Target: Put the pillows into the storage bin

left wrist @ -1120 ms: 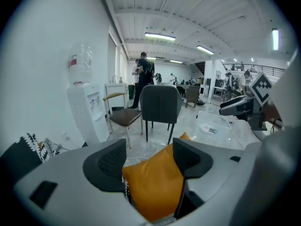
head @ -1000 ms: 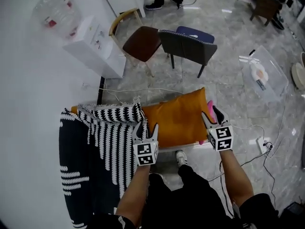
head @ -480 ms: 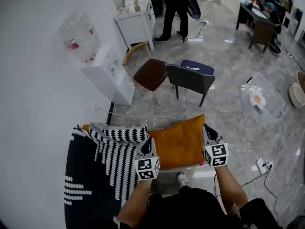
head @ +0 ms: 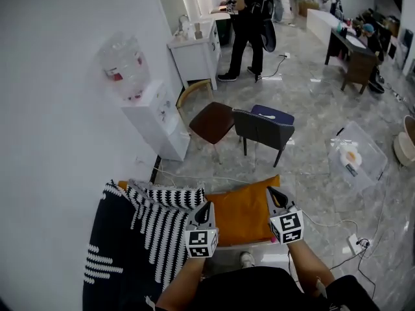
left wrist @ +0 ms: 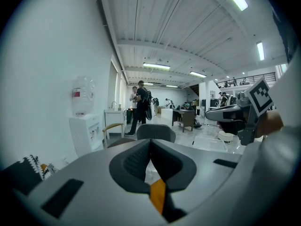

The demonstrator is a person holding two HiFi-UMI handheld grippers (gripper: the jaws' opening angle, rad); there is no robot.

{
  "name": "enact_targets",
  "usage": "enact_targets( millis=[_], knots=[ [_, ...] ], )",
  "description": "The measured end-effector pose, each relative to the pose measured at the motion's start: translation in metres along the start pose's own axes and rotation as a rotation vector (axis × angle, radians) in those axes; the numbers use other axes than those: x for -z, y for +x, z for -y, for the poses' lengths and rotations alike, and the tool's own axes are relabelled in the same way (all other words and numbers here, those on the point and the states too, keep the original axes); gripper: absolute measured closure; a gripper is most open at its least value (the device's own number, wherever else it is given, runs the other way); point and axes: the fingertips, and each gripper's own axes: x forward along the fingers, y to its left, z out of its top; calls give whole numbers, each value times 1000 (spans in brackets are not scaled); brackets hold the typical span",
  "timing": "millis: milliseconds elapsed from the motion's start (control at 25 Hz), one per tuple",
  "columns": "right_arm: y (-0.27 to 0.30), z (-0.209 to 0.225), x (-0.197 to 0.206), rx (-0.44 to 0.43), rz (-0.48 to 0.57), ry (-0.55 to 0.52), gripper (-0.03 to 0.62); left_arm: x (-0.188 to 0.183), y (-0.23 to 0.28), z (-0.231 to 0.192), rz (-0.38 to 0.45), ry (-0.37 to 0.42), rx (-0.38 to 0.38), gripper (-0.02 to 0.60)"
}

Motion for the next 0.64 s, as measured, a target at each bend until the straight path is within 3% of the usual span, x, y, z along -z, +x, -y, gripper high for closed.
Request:
enact_targets(
  millis=[640],
  knots=[
    [2,-4,-17,16,48,-12,583,-10,3,2,11,78,18,563]
  ],
)
